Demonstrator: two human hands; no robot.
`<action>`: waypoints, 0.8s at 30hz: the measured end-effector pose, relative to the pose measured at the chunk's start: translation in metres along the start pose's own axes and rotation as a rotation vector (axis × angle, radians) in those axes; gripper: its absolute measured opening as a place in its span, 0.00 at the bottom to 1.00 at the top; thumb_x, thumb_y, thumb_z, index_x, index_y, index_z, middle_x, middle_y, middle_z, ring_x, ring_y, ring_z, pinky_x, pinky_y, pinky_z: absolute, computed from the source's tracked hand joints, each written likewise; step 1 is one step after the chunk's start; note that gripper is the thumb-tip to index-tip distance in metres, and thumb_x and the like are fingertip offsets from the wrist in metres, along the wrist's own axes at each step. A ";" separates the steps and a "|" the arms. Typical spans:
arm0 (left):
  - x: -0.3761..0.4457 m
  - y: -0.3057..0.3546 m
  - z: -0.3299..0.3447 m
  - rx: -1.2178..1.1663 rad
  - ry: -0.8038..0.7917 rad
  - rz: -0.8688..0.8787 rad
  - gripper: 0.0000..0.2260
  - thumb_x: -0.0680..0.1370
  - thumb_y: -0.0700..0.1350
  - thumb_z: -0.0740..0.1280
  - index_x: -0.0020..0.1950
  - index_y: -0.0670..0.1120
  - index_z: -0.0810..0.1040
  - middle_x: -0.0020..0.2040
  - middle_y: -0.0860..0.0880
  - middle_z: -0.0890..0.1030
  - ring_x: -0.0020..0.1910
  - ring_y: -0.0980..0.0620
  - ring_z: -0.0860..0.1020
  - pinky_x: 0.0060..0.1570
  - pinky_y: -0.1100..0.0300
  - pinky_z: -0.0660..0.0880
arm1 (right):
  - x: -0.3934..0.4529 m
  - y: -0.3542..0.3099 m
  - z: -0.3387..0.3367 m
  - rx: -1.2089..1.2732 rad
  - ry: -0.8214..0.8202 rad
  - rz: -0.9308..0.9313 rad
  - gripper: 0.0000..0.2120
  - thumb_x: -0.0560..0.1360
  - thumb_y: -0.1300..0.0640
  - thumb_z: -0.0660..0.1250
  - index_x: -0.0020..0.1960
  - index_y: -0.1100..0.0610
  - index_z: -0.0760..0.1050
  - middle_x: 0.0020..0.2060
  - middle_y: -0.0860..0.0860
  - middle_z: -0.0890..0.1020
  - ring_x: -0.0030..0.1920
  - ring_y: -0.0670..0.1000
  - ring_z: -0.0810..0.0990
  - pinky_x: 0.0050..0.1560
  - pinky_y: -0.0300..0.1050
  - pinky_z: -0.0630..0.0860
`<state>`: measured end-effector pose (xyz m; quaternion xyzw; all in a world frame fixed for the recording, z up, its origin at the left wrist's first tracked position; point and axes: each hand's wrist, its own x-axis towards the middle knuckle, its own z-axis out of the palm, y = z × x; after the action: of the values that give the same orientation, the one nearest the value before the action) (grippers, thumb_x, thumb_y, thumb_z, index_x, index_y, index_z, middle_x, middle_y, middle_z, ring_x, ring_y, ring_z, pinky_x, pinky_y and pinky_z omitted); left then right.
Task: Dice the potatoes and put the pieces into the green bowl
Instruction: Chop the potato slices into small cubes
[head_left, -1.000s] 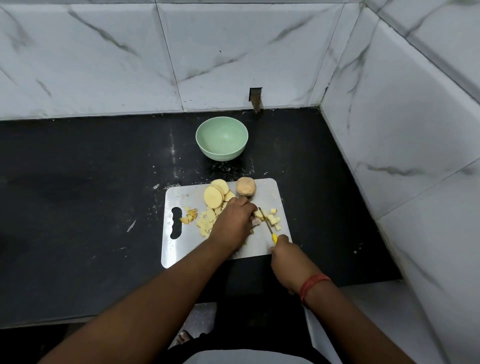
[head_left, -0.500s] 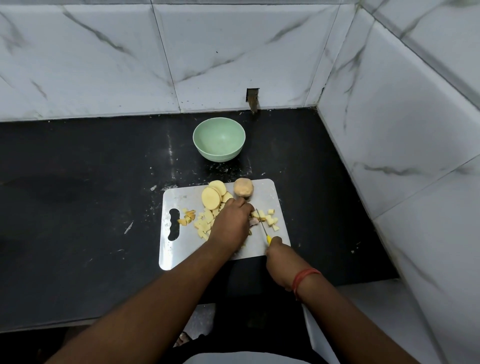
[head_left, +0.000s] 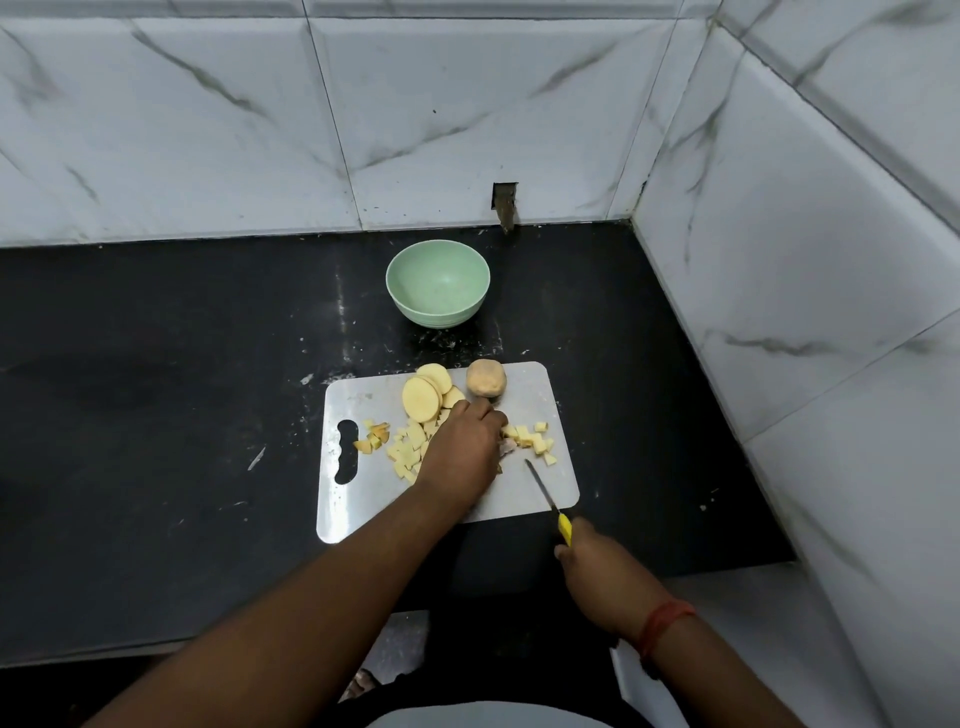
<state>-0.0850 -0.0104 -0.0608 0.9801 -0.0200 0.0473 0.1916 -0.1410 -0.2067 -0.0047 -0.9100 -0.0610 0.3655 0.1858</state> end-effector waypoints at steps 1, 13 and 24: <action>-0.001 0.001 -0.001 -0.017 0.014 -0.004 0.13 0.80 0.43 0.69 0.64 0.43 0.79 0.62 0.46 0.76 0.57 0.46 0.73 0.53 0.51 0.74 | -0.004 0.002 -0.005 0.062 0.040 -0.016 0.10 0.83 0.53 0.55 0.58 0.58 0.67 0.40 0.51 0.75 0.39 0.48 0.75 0.33 0.38 0.67; 0.004 0.030 0.015 0.183 0.033 0.437 0.11 0.76 0.42 0.70 0.58 0.44 0.83 0.56 0.44 0.80 0.56 0.42 0.77 0.58 0.49 0.75 | 0.022 -0.007 -0.052 0.555 0.271 -0.033 0.09 0.82 0.47 0.55 0.52 0.53 0.64 0.33 0.57 0.73 0.19 0.53 0.69 0.23 0.45 0.70; -0.013 -0.009 -0.010 0.263 0.231 0.190 0.06 0.77 0.47 0.67 0.49 0.45 0.78 0.49 0.45 0.76 0.47 0.44 0.74 0.49 0.48 0.72 | 0.033 -0.019 -0.042 0.353 0.203 -0.055 0.10 0.83 0.48 0.53 0.53 0.55 0.65 0.38 0.58 0.76 0.23 0.53 0.76 0.24 0.42 0.72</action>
<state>-0.0978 0.0019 -0.0561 0.9785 -0.0842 0.1793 0.0578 -0.0875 -0.1935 0.0090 -0.8934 -0.0014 0.2718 0.3576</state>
